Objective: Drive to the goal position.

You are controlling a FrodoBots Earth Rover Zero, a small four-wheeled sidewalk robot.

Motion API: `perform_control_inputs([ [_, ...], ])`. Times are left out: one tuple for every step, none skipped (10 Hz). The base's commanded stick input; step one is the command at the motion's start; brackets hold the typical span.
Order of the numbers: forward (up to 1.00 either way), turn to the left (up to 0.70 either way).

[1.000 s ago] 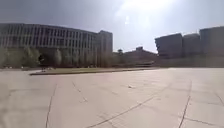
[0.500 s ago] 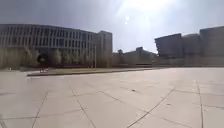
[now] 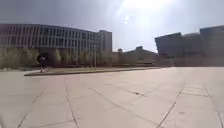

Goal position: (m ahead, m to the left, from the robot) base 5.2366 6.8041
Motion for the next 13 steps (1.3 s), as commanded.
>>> perform_control_inputs([
  [0.70,0.01],
  [0.70,0.01],
  [0.70,0.01],
  [0.70,0.01],
  [0.70,0.01],
  [0.70,0.01],
  [0.70,0.07],
  [0.70,0.34],
  [0.70,0.36],
  [0.70,0.36],
  [0.70,0.36],
  [0.70,0.36],
  [0.70,0.36],
])
